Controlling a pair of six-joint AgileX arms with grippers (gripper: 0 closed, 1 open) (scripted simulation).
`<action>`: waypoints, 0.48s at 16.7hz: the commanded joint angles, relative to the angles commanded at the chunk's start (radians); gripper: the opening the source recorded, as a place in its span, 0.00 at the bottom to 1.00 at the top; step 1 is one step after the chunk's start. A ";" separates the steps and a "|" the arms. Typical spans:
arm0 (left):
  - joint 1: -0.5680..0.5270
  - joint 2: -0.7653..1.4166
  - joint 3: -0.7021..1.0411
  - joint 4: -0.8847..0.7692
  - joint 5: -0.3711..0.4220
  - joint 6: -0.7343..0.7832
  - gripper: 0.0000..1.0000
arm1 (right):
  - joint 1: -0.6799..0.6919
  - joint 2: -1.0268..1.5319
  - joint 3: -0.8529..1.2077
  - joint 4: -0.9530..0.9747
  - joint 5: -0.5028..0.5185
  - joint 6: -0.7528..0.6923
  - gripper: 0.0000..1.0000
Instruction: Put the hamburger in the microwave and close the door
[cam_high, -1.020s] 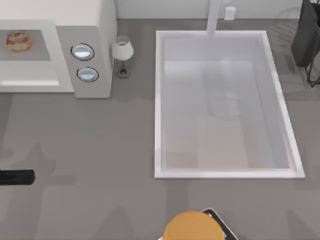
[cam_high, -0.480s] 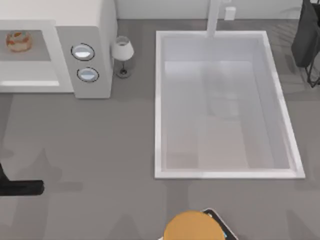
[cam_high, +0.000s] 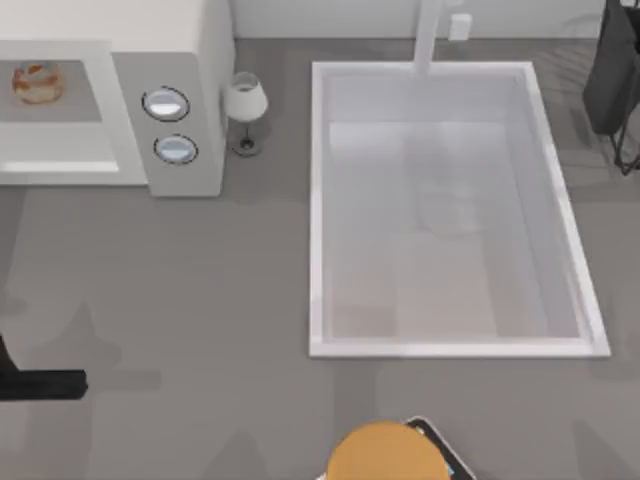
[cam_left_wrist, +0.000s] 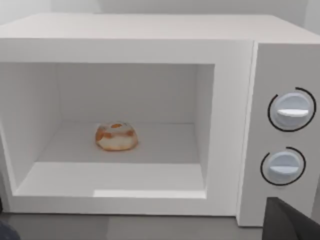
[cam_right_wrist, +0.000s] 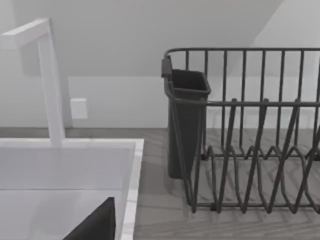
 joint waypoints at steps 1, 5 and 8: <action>0.001 -0.007 -0.003 -0.006 0.002 0.000 0.00 | 0.000 0.000 0.000 0.000 0.000 0.000 1.00; -0.001 -0.003 0.001 -0.004 0.002 0.000 0.00 | 0.000 0.000 0.000 0.000 0.000 0.000 1.00; 0.062 0.059 0.064 -0.033 0.064 0.058 0.00 | 0.000 0.000 0.000 0.000 0.000 0.000 1.00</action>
